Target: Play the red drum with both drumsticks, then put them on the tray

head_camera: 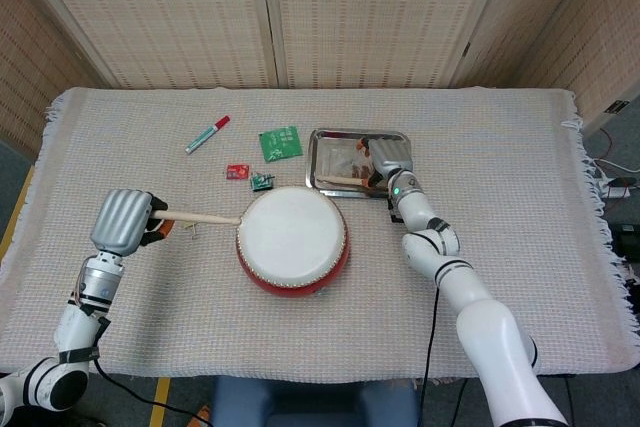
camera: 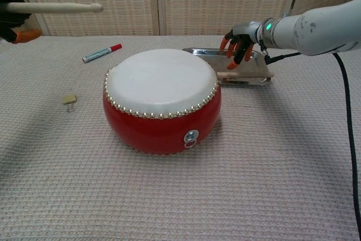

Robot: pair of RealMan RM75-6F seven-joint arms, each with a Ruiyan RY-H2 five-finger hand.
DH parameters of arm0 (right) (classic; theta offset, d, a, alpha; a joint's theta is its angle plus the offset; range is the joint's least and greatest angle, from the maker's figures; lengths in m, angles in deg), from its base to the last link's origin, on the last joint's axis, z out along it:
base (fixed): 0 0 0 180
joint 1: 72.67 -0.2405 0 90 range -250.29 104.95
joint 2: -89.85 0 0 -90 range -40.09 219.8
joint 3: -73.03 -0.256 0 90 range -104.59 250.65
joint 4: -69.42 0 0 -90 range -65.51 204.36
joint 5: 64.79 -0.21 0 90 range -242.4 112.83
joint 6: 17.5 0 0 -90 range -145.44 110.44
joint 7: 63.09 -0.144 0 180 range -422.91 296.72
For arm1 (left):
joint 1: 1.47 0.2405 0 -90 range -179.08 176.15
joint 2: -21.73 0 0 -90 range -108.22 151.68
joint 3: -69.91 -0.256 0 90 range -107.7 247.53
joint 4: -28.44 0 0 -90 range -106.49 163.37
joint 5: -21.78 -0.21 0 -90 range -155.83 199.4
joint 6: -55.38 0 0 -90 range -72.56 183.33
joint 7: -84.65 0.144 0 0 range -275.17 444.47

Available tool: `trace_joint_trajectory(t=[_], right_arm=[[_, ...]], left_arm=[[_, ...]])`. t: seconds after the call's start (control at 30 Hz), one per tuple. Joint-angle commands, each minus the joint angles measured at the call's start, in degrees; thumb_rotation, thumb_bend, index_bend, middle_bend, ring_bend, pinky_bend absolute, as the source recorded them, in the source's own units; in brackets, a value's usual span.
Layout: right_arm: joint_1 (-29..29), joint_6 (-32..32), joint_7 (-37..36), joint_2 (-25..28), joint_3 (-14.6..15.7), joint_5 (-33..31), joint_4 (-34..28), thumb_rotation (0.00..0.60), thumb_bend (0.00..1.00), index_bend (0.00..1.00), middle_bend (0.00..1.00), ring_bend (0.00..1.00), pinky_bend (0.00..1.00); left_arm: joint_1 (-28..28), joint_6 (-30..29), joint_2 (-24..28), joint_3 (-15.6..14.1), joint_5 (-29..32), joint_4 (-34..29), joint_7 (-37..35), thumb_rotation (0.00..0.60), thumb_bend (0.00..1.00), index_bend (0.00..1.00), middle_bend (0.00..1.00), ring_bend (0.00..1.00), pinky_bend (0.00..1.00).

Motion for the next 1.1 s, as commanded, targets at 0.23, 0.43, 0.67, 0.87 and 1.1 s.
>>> trace_joint_trajectory(t=[0.23, 0.43, 0.67, 0.87, 1.1], right_arm=[[3.9, 7.3, -7.1, 10.8, -0.7, 6.8, -14.5, 0.6, 0.18, 0.21, 0.25, 0.17, 0.37], [9.7, 11.8, -6.1, 27.9, -0.5, 8.3, -39.8, 0.6, 0.16, 0.21, 0.25, 0.25, 0.42], [14.3, 14.3, -0.1, 46.6, -0.3, -0.7, -68.0, 0.6, 0.15, 0.21, 0.26, 0.49, 0.67], [13.7, 12.7, 1.0, 54.3, 0.9, -8.6, -79.8, 0.6, 0.14, 0.22, 0.28, 0.71, 0.8], [9.9, 10.6, 1.8, 54.1, 2.2, -11.8, -84.1, 0.6, 0.13, 0.22, 0.29, 0.79, 0.86]], left_arm=[[-0.7, 0.2, -0.6, 0.4, -1.0, 0.1, 0.3, 0.6, 0.41, 0.99, 1.0, 1.0, 1.0], [-1.9, 0.3, -1.2, 0.7, -1.0, -0.9, 3.8, 0.6, 0.41, 0.99, 1.0, 1.0, 1.0], [-3.8, 1.1, -3.0, 1.2, 0.4, -1.3, 8.2, 0.6, 0.41, 0.98, 1.0, 1.0, 1.0], [-5.7, 2.0, -4.7, 1.4, 3.2, -2.0, 14.4, 0.6, 0.41, 0.98, 1.0, 1.0, 1.0], [-8.3, 2.4, -6.7, 2.2, 7.8, -3.8, 21.2, 0.6, 0.41, 0.95, 1.0, 0.98, 1.0]])
